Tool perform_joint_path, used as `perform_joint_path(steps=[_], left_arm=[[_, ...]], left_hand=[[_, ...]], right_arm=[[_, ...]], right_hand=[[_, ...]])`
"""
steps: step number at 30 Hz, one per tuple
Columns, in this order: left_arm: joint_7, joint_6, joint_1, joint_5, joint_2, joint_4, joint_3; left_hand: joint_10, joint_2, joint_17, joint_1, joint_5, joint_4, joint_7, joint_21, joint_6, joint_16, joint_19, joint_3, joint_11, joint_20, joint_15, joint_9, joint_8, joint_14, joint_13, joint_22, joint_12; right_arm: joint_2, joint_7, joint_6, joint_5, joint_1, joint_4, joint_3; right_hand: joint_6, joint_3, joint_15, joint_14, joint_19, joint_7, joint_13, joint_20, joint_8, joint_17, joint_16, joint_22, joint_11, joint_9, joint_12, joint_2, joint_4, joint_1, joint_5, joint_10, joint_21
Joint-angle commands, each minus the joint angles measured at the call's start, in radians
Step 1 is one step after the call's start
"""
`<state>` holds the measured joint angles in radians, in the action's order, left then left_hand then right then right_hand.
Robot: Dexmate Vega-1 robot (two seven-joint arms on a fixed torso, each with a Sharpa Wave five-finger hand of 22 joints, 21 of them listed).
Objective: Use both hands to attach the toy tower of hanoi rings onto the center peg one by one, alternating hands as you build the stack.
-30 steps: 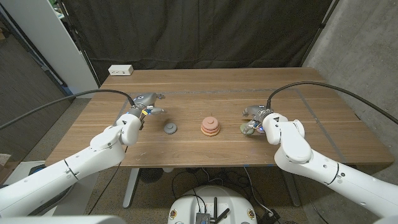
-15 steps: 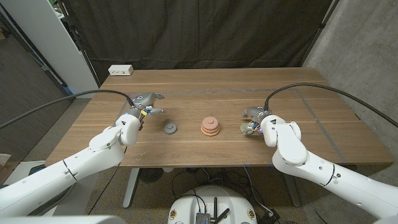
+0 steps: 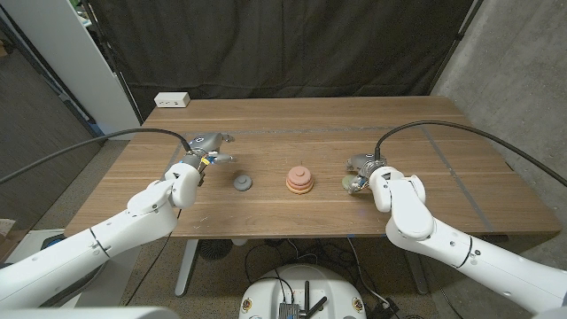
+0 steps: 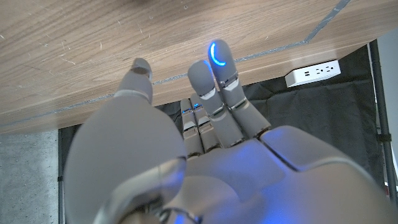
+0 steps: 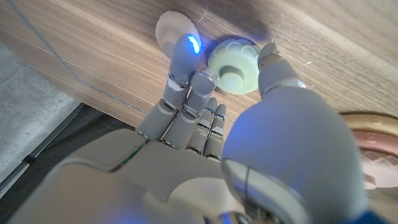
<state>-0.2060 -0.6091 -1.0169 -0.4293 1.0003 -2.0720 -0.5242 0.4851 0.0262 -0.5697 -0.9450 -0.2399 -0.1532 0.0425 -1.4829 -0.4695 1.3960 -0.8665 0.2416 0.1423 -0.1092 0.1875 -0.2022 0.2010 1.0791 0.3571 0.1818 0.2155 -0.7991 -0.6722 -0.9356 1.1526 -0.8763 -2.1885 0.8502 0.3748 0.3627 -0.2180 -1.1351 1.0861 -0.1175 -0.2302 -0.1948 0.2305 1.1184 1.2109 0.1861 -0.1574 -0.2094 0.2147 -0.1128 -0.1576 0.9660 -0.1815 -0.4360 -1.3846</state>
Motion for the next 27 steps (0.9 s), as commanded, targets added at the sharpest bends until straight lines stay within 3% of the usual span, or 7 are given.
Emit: perform_joint_path(steps=[1, 12, 27], left_arm=[[0.012, 0.018, 0.025, -0.003, -0.008, 0.020, -0.013], [0.014, 0.046, 0.032, 0.014, -0.017, 0.036, -0.008], [0.012, 0.047, 0.027, 0.027, -0.018, 0.047, -0.007]], left_hand=[[-0.006, -0.008, -0.007, 0.005, 0.003, -0.001, -0.010, 0.008, 0.006, 0.002, 0.000, 0.010, -0.008, -0.101, 0.031, -0.002, -0.003, 0.009, 0.003, 0.003, 0.000], [-0.007, -0.011, -0.006, 0.001, 0.003, -0.003, -0.010, 0.004, 0.010, -0.003, 0.004, 0.016, -0.006, -0.101, 0.031, -0.002, -0.003, -0.001, 0.007, 0.008, 0.001], [-0.004, -0.016, -0.002, -0.006, 0.003, -0.005, -0.012, 0.001, 0.012, -0.007, 0.008, 0.023, -0.003, -0.101, 0.031, -0.003, -0.003, -0.010, 0.011, 0.009, 0.004]], right_arm=[[0.030, -0.042, 0.030, 0.059, -0.023, 0.029, -0.030], [0.054, -0.046, 0.054, 0.029, -0.029, 0.057, -0.063], [0.057, -0.087, 0.057, 0.009, -0.008, 0.084, -0.050]], right_hand=[[0.012, -0.002, -0.002, -0.010, 0.013, 0.004, -0.003, -0.024, 0.005, 0.002, -0.007, 0.003, 0.000, -0.003, -0.004, 0.011, 0.003, 0.001, -0.006, -0.013, 0.001], [0.030, -0.004, -0.002, -0.015, 0.014, 0.002, -0.004, -0.024, 0.010, 0.004, -0.008, 0.002, 0.001, -0.003, -0.001, 0.012, 0.002, 0.005, -0.005, -0.030, 0.002], [0.059, -0.002, -0.002, -0.024, 0.017, 0.003, -0.006, -0.024, 0.019, 0.021, -0.008, 0.003, -0.001, -0.003, 0.004, 0.019, 0.004, 0.006, -0.004, -0.064, 0.002]])
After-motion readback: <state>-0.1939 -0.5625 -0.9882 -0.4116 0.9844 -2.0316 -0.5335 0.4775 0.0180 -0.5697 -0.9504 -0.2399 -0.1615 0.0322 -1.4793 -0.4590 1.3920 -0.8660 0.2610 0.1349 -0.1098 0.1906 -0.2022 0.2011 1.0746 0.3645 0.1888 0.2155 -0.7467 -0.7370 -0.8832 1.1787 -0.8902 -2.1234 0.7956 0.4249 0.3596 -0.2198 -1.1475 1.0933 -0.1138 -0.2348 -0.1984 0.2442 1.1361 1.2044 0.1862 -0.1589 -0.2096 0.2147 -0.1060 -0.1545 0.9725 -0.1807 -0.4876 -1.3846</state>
